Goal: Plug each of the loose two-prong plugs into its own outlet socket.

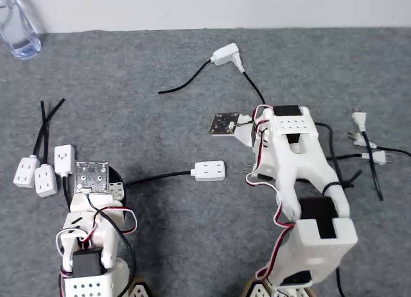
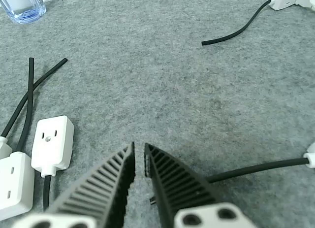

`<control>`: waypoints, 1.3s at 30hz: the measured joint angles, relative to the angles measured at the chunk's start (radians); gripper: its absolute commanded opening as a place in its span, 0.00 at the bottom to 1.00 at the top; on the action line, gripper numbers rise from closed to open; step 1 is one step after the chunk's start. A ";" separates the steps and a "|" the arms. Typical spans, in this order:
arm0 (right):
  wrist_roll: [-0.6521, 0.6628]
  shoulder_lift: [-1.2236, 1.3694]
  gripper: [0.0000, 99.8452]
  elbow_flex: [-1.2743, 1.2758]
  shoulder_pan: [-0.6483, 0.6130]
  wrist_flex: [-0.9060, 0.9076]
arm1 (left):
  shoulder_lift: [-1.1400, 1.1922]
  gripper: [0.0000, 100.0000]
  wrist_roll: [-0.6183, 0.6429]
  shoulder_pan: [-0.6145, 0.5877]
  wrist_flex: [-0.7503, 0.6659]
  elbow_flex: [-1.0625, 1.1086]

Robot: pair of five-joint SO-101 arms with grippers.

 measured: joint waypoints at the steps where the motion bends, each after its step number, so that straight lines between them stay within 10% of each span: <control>1: 0.002 0.011 0.18 0.000 -0.006 0.000 | 0.000 0.03 0.000 0.000 0.000 0.000; 25: 0.008 0.104 0.18 -0.002 -0.048 -0.063 | 0.000 0.03 0.000 0.000 0.000 0.000; 39: 0.008 0.121 0.01 -0.012 -0.052 -0.120 | 0.000 0.03 0.000 0.000 0.000 0.000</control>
